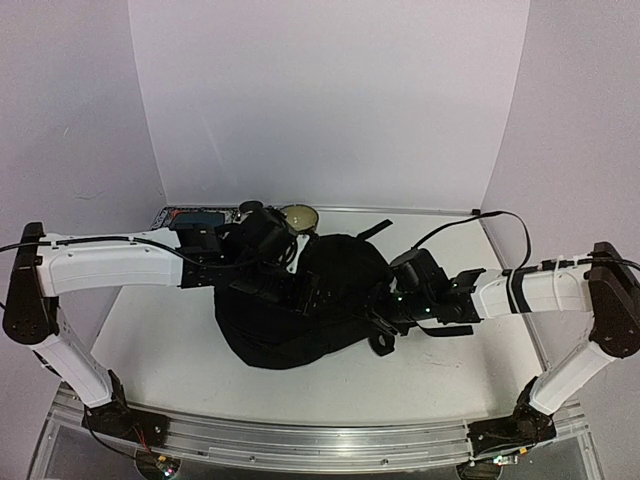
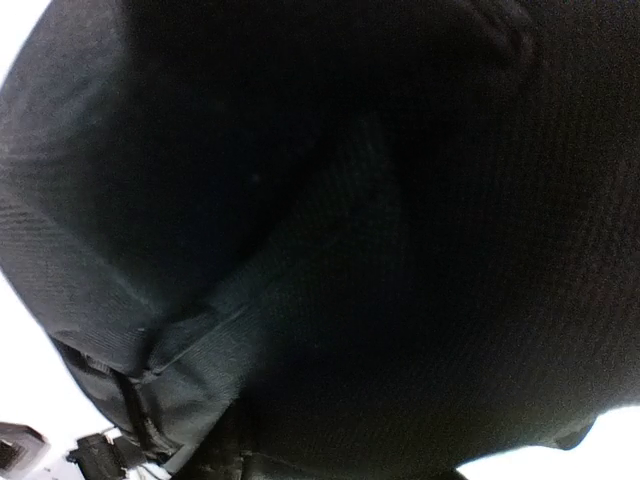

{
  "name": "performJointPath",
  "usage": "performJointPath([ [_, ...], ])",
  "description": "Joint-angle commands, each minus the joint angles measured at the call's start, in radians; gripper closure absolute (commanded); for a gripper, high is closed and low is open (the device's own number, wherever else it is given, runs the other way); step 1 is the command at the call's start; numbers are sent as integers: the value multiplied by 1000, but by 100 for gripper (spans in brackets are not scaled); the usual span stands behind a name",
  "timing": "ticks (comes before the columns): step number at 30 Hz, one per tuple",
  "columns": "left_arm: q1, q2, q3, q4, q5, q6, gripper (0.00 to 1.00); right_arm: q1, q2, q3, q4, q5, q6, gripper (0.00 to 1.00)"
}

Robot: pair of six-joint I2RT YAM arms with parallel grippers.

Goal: Pack the student bag
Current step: Hold the largest pocket of the student bag, then grab the largest pocket of the student bag.

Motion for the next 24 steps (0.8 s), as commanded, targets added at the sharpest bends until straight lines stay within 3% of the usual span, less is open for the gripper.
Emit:
performJointPath([
  [1,-3,49,66,29,-8,9,48,1,-16,17,63,-24,-32,79],
  [6,-3,103,93,26,10,5,52,0,-24,19,62,-33,-47,92],
  [12,-3,156,128,-25,-11,-2,57,0,-24,20,63,-44,-53,93],
  [18,-9,217,168,-40,-28,17,68,1,-12,34,62,-59,-59,93],
  [24,-33,256,190,-59,-95,37,68,0,-10,41,63,-69,-59,93],
])
